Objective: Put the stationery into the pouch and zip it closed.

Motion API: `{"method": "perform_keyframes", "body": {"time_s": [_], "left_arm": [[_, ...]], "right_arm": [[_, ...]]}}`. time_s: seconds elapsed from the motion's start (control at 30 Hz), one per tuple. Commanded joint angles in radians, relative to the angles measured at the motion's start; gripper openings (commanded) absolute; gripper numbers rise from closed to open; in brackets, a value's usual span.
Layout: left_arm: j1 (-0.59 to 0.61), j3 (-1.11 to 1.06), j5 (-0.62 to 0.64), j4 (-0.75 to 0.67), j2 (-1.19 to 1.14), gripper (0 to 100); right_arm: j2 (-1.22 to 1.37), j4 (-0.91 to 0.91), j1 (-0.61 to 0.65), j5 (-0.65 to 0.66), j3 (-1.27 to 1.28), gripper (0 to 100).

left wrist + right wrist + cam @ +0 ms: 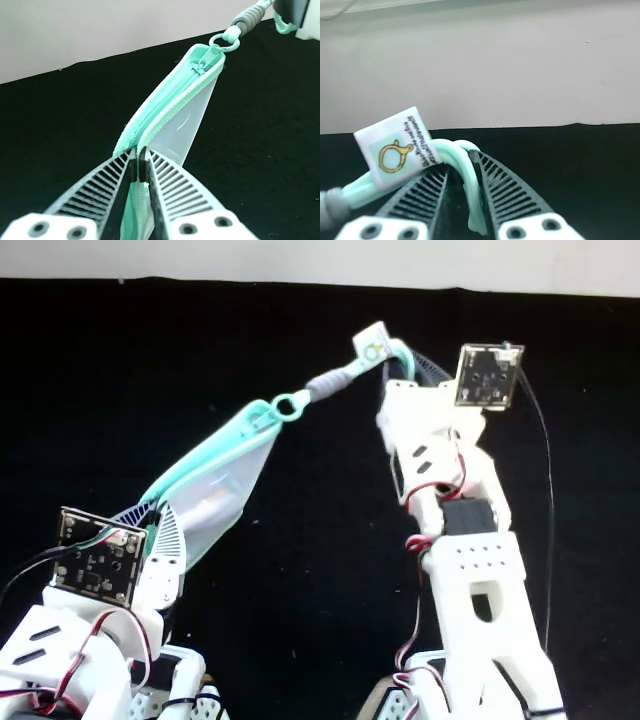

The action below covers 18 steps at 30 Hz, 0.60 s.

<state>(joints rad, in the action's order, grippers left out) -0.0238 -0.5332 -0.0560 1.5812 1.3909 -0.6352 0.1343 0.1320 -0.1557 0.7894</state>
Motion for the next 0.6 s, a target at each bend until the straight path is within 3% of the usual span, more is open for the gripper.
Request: {"method": "perform_keyframes", "body": {"time_s": [0.0, 0.3, 0.57], "left_arm": [[0.01, -0.013, 0.006, 0.032, -0.002, 1], [0.01, -0.015, 0.006, 0.032, -0.002, 1], [0.01, -0.015, 0.006, 0.031, -0.002, 1]], "right_arm": [[0.067, -0.076, -0.122, 0.006, -0.051, 0.5], [0.177, -0.113, -0.217, 0.008, -0.051, 0.5], [0.176, -0.097, -0.142, 0.009, -0.039, 0.6]]}}
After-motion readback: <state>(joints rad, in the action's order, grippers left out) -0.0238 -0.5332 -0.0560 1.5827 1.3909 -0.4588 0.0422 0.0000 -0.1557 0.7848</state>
